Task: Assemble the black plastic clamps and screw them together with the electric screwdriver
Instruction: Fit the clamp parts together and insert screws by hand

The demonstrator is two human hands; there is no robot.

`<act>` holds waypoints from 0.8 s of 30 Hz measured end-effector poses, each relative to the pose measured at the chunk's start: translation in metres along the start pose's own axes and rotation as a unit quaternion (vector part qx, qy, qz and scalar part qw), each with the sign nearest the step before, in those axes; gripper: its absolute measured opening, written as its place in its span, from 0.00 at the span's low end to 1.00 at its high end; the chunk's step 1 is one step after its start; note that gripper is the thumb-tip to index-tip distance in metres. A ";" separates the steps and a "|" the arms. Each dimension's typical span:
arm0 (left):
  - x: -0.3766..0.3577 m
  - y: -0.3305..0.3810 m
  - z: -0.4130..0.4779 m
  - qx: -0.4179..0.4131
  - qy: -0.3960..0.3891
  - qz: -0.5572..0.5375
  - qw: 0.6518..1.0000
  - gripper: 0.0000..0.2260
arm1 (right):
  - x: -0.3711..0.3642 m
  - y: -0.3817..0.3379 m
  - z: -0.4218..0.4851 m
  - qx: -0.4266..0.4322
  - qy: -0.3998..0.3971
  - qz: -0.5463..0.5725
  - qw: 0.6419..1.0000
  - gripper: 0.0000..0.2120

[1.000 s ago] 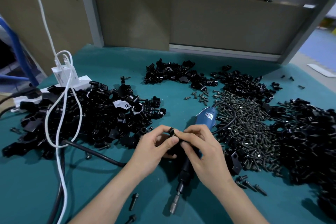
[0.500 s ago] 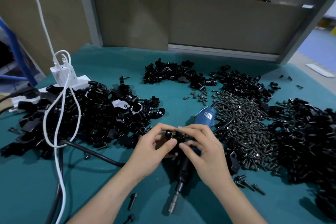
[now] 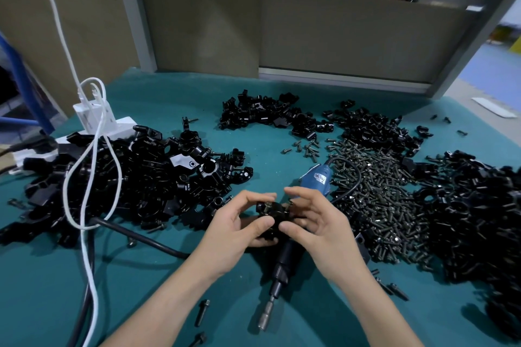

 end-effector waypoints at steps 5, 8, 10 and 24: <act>0.001 0.004 -0.002 -0.033 0.010 0.047 0.998 0.12 | 0.000 -0.008 -0.002 -0.028 -0.012 0.068 0.997 0.26; -0.001 0.009 -0.005 -0.066 0.023 0.098 0.993 0.14 | 0.001 -0.011 -0.003 -0.031 -0.018 0.113 0.993 0.22; -0.004 0.012 -0.006 -0.107 0.047 0.167 0.979 0.18 | -0.001 -0.011 -0.004 -0.038 -0.021 0.130 0.991 0.21; -0.022 0.009 -0.010 -0.152 0.101 0.086 0.979 0.13 | -0.009 -0.011 -0.003 -0.055 -0.042 0.159 0.985 0.22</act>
Point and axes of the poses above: each hand's wrist, its own z-axis towards the middle knuckle, its own x-axis out of the back of the hand, y = z × x, the point moved 2 cm from there along z, towards the middle knuckle, and after that the axes turned 1 degree about z, right-handed, at the moved point
